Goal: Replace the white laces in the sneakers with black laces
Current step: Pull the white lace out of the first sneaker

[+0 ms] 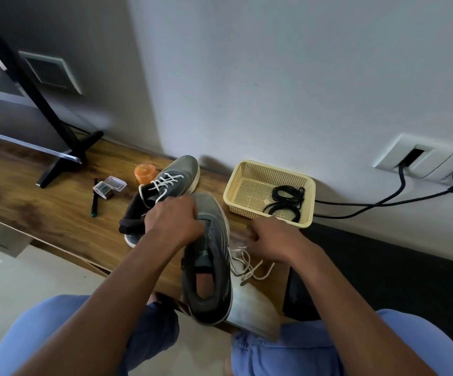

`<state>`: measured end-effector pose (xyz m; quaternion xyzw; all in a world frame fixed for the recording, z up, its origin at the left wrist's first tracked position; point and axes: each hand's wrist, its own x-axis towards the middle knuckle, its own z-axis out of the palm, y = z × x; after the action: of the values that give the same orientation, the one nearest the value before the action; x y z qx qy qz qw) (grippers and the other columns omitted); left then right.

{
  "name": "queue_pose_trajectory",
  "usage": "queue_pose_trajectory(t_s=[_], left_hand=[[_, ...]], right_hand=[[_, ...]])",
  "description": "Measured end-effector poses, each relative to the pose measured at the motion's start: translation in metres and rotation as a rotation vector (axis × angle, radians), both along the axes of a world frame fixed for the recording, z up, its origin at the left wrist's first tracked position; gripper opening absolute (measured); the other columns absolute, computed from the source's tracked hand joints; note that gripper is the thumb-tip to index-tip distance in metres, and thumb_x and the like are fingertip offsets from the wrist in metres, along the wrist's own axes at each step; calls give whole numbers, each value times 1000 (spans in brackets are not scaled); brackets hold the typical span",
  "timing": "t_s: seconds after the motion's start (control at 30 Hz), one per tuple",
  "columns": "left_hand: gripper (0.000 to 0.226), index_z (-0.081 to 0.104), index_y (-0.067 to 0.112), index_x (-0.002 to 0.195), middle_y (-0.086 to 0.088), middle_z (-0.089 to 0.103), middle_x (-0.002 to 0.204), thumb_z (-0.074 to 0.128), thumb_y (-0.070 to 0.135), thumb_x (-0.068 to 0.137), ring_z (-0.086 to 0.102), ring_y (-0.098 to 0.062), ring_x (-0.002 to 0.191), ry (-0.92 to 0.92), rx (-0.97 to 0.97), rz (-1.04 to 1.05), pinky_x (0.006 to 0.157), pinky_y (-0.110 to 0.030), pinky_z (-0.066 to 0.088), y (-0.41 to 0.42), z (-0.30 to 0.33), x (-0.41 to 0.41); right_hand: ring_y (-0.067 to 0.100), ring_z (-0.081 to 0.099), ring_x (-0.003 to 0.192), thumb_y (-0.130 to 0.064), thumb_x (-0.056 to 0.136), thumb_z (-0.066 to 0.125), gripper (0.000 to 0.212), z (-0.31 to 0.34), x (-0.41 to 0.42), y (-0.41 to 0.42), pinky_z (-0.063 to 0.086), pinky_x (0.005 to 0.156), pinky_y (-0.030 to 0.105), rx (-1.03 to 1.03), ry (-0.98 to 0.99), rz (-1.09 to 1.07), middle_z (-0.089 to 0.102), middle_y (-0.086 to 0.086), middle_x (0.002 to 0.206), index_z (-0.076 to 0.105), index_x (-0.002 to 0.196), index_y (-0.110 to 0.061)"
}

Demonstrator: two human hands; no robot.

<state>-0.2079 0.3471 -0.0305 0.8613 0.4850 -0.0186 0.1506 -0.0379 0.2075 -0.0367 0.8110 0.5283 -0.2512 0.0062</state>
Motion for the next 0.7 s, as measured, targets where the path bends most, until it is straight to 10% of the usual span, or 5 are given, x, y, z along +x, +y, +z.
queue_pose_trajectory(t_s=[0.3, 0.7], left_hand=[[25, 69, 29, 101, -1, 72, 108, 68, 46, 82, 67, -30, 102, -5, 19, -21, 81, -38, 54, -4, 2, 7], [20, 71, 31, 100, 0, 71, 109, 67, 44, 86, 67, -30, 103, -15, 51, -4, 75, -34, 44, -9, 5, 9]], right_hand=[[38, 48, 136, -34, 66, 97, 115, -14, -13, -17, 53, 101, 50, -209, 92, 90, 36, 9, 155, 25, 156, -44], [29, 63, 113, -5, 84, 71, 51, -19, -25, -9, 53, 76, 37, 22, 21, 40, 64, 5, 123, 61, 130, -25]])
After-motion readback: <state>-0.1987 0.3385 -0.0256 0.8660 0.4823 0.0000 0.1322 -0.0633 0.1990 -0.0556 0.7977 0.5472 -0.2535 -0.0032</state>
